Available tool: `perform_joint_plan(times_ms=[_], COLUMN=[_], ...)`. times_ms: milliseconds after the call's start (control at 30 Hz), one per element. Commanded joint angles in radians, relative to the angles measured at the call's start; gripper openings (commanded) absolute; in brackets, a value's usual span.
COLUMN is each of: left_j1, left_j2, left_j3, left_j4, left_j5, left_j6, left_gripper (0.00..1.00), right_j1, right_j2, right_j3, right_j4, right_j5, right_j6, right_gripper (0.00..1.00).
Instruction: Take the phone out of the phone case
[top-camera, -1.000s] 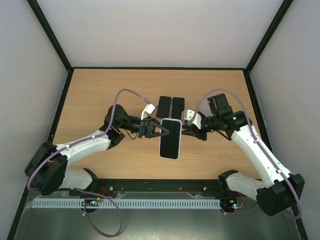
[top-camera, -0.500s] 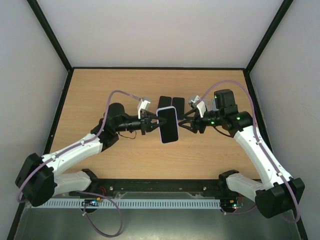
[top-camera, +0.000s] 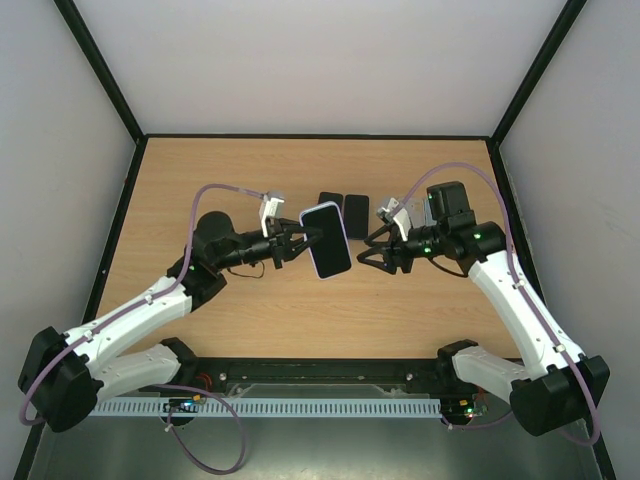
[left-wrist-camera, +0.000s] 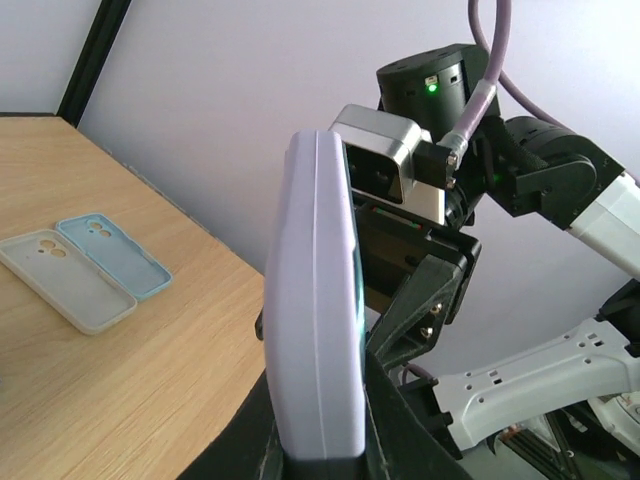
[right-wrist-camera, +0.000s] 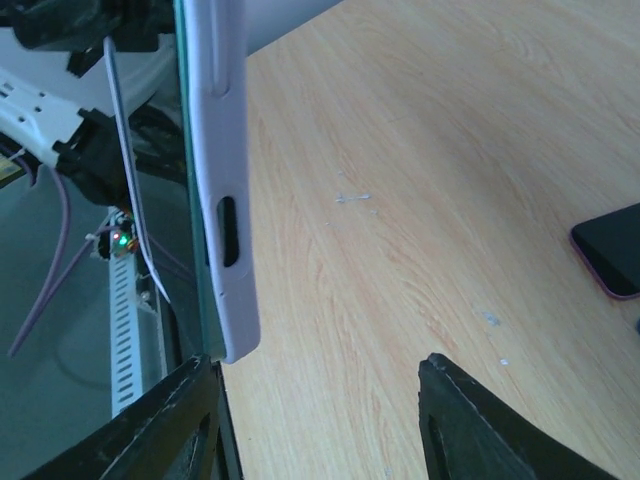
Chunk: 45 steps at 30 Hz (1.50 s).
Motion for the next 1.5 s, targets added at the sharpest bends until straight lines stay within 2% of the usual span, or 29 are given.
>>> perform_joint_plan(times_ms=[0, 167, 500, 1067, 1467], left_j1=[0.004, 0.004, 0.004, 0.004, 0.003], left_j2=[-0.024, -0.023, -0.022, -0.008, -0.002], left_j3=[-0.001, -0.006, -0.003, -0.002, -0.005], left_j4=[0.135, 0.157, 0.179, 0.195, 0.227], left_j5=[-0.014, -0.017, 0.0, 0.052, 0.087], left_j6=[-0.042, -0.052, -0.059, -0.07, -0.091], left_gripper=[0.03, 0.03, 0.03, 0.03, 0.03], right_j1=[0.012, 0.028, 0.042, 0.041, 0.042], right_j2=[0.002, 0.008, 0.015, 0.055, 0.074], right_j3=[-0.009, -0.016, -0.029, -0.02, -0.045], right_j4=[-0.065, -0.085, -0.061, 0.045, 0.108], right_j5=[-0.068, -0.085, -0.087, -0.116, -0.068], right_j6=[-0.08, -0.118, -0.092, 0.062, 0.122], right_gripper=[0.54, 0.53, 0.51, 0.52, 0.51])
